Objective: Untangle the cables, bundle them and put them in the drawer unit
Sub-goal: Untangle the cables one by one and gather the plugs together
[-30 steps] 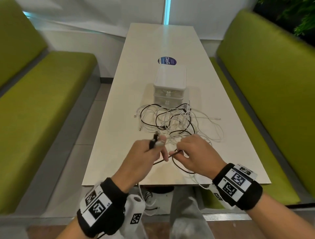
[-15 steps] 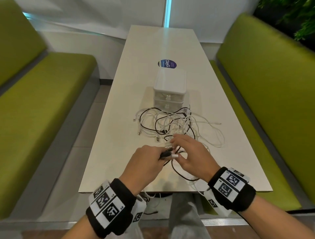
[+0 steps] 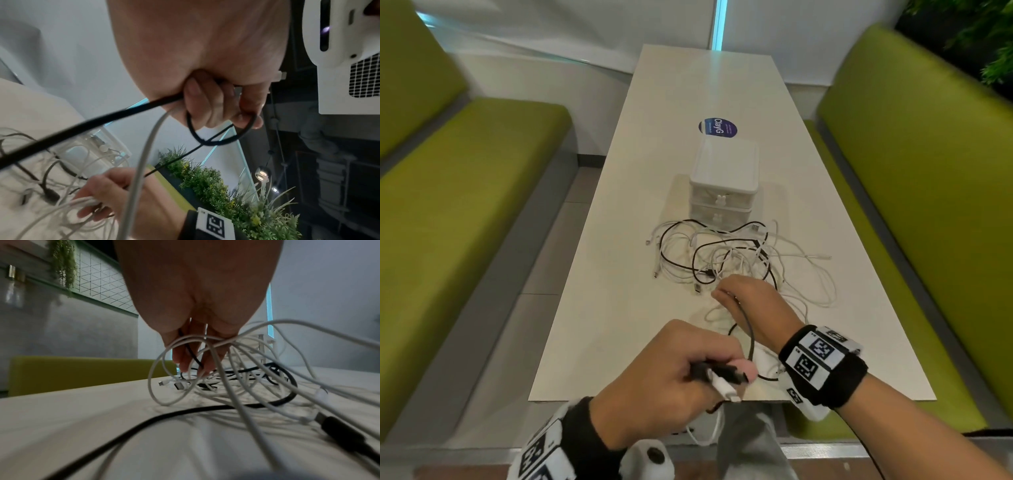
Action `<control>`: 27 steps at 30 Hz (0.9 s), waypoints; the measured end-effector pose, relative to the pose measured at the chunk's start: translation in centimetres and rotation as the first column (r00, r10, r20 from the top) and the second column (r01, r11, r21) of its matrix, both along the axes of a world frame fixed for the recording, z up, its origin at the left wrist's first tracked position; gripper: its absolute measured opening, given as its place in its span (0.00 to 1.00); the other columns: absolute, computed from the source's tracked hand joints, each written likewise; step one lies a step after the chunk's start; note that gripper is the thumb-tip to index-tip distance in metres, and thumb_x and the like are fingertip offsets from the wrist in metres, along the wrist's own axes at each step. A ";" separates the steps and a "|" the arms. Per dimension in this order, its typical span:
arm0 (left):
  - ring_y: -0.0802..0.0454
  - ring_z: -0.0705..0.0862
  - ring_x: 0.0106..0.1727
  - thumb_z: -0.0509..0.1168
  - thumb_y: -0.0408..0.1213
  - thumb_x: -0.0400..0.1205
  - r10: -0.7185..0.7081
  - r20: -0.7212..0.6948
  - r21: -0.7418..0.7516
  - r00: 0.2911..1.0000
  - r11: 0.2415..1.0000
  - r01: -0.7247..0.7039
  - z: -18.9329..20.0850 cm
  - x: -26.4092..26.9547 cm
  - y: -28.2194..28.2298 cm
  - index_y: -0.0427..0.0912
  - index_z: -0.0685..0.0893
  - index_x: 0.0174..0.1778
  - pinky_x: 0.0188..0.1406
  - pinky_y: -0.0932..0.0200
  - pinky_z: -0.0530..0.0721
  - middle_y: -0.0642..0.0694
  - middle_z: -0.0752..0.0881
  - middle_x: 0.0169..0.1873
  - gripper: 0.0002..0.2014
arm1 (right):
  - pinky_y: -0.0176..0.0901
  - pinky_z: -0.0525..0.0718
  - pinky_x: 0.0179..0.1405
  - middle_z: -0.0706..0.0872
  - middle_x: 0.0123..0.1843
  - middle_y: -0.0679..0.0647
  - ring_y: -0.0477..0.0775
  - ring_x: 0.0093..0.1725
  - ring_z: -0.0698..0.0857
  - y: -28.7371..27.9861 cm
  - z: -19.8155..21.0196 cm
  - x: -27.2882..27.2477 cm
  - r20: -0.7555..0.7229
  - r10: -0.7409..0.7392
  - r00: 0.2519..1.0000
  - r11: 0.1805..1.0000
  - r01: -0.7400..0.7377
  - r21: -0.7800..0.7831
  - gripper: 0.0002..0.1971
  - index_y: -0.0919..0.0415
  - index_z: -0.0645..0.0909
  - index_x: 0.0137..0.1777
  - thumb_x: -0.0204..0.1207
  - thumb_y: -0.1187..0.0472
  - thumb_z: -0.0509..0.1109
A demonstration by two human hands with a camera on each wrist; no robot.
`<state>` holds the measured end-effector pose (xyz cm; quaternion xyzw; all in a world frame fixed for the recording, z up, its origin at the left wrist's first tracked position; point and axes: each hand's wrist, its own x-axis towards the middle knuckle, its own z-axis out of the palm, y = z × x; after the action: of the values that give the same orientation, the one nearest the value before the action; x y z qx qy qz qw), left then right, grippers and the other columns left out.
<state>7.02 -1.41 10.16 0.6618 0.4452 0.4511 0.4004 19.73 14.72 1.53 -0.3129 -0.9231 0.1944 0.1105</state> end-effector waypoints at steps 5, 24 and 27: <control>0.61 0.73 0.23 0.68 0.37 0.75 0.037 -0.222 -0.162 0.974 0.984 -0.074 -1.6 -1.6 0.7 0.55 0.80 0.25 0.27 0.56 0.73 0.52 0.79 0.21 0.14 | 0.44 0.80 0.48 0.85 0.46 0.52 0.52 0.46 0.83 1.4 0.5 -0.3 -0.191 -0.059 0.980 0.998 0.056 -0.023 0.12 0.60 0.85 0.46 0.82 0.52 0.67; 0.57 0.72 0.28 0.53 0.47 0.86 0.712 0.194 0.118 0.675 0.666 -0.736 -2.5 -0.8 4.1 0.47 0.80 0.60 0.32 0.66 0.72 0.53 0.77 0.29 0.14 | 0.52 0.78 0.32 0.76 0.35 0.52 0.58 0.37 0.79 1.0 0.5 -1.1 0.168 -0.009 0.986 0.991 -0.014 0.133 0.15 0.52 0.67 0.42 0.87 0.45 0.52; 0.57 0.84 0.39 0.54 0.38 0.84 0.637 0.065 0.192 0.768 0.748 -0.636 -2.5 -0.3 4.5 0.47 0.82 0.53 0.45 0.71 0.78 0.43 0.87 0.43 0.11 | 0.51 0.77 0.31 0.73 0.33 0.49 0.57 0.38 0.77 0.6 0.1 -1.2 0.062 0.033 0.998 0.987 -0.042 0.152 0.14 0.55 0.75 0.46 0.87 0.47 0.56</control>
<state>6.74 3.11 7.65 0.5090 0.5962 0.6019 0.1523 18.57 15.28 1.66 -0.2917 -0.9439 0.1156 0.1031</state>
